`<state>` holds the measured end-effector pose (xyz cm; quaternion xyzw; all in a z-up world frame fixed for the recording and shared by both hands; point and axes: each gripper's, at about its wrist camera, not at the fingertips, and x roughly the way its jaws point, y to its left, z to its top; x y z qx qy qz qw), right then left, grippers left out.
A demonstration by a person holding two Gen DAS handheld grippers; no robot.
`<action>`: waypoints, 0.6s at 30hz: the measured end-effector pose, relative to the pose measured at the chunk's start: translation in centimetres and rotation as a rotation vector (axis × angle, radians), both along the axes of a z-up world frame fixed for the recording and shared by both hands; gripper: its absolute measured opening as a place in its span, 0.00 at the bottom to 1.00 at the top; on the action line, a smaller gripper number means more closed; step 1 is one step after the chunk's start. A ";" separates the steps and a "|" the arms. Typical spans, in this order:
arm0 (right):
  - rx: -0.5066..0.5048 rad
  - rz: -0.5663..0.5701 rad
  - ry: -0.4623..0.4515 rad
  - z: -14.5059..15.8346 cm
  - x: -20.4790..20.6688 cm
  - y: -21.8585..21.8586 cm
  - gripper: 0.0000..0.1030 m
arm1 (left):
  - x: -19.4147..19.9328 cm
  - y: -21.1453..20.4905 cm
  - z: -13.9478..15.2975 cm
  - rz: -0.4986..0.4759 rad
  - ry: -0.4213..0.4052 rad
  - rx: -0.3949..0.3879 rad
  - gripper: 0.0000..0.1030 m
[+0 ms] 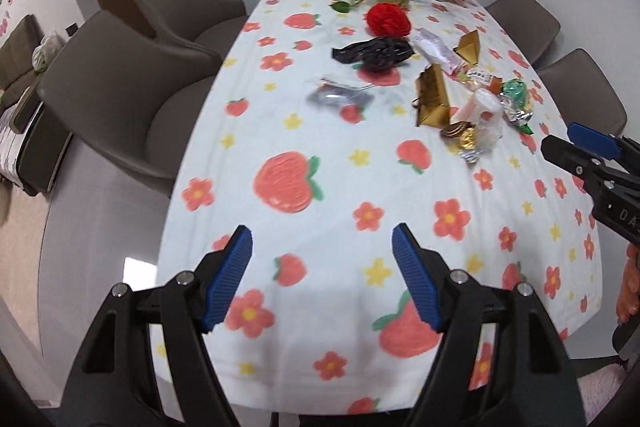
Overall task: Collect trash
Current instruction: 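Move both open tools back over the table toward the gold box, then grasp the gold box with left tool while right tool grasps the plastic-wrapped cup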
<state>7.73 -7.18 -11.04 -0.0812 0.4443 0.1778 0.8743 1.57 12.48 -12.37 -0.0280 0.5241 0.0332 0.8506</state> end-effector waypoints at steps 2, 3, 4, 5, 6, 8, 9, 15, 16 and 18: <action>-0.007 -0.030 0.007 -0.5 1.6 -2.2 0.57 | 2.5 -2.7 -0.4 -0.029 0.005 -0.008 0.70; -0.012 -0.045 0.013 -0.9 2.5 -3.2 0.57 | 3.6 -3.8 -0.6 -0.047 0.009 -0.010 0.70; -0.012 -0.053 0.018 -1.2 3.0 -3.9 0.57 | 4.5 -4.6 -0.7 -0.064 0.014 -0.012 0.70; -0.010 -0.062 0.028 -1.6 3.7 -4.5 0.57 | 5.5 -5.4 -1.0 -0.080 0.020 -0.013 0.70; -0.011 -0.071 0.035 -1.9 4.3 -5.0 0.57 | 6.5 -6.1 -1.2 -0.094 0.028 -0.012 0.70; -0.013 -0.081 0.040 -2.5 5.4 -5.9 0.58 | 8.4 -7.3 -1.9 -0.118 0.041 -0.013 0.70; -0.014 -0.085 0.042 -2.8 6.0 -6.0 0.58 | 9.3 -7.6 -2.2 -0.128 0.048 -0.016 0.70; -0.022 -0.074 0.075 -5.6 9.4 -6.2 0.58 | 14.1 -9.3 -4.1 -0.182 0.085 -0.022 0.70; -0.024 -0.069 0.082 -6.1 9.9 -6.0 0.58 | 14.8 -9.4 -4.5 -0.190 0.092 -0.026 0.70; -0.019 -0.062 0.100 -7.2 11.1 -5.7 0.58 | 16.1 -9.6 -5.3 -0.206 0.102 -0.030 0.70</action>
